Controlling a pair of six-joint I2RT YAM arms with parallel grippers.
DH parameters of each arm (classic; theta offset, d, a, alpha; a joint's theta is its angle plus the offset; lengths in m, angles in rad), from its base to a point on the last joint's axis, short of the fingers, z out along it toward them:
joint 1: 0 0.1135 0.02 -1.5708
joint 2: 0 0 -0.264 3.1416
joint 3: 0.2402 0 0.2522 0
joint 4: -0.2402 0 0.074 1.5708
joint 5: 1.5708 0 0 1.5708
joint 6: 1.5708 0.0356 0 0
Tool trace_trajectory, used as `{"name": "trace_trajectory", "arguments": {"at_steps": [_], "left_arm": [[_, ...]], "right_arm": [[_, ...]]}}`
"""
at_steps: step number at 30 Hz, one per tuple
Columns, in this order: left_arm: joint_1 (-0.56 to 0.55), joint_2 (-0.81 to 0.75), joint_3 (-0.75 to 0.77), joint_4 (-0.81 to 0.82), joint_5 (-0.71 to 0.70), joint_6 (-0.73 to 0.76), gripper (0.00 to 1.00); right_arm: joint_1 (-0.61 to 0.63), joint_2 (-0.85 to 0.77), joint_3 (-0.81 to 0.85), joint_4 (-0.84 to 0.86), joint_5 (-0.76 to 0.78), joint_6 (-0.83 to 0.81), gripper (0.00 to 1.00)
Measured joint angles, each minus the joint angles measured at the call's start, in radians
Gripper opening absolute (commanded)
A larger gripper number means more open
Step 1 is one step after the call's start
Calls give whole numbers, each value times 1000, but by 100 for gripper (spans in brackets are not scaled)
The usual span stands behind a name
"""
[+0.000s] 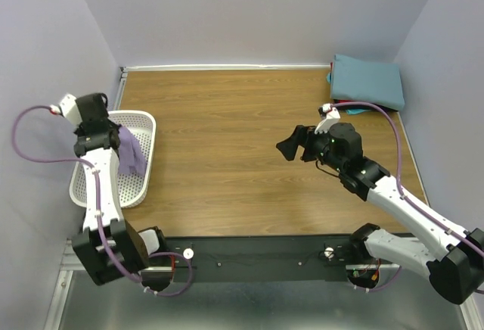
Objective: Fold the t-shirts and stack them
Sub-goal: Grab the tshirt from the pile, then move the tshirt to the center of the board
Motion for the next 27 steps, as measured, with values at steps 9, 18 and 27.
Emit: {"name": "trace_trajectory", "arguments": {"at_steps": [9, 18, 27], "left_arm": [[-53, -100, 542, 12, 84, 64, 0], [-554, -23, 813, 69, 110, 66, 0], [-856, 81, 372, 140, 107, 33, 81]], "right_arm": [[0, 19, 27, -8, -21, 0, 100], [0, -38, 69, -17, 39, -8, 100], [0, -109, 71, -23, 173, -8, 100]]}}
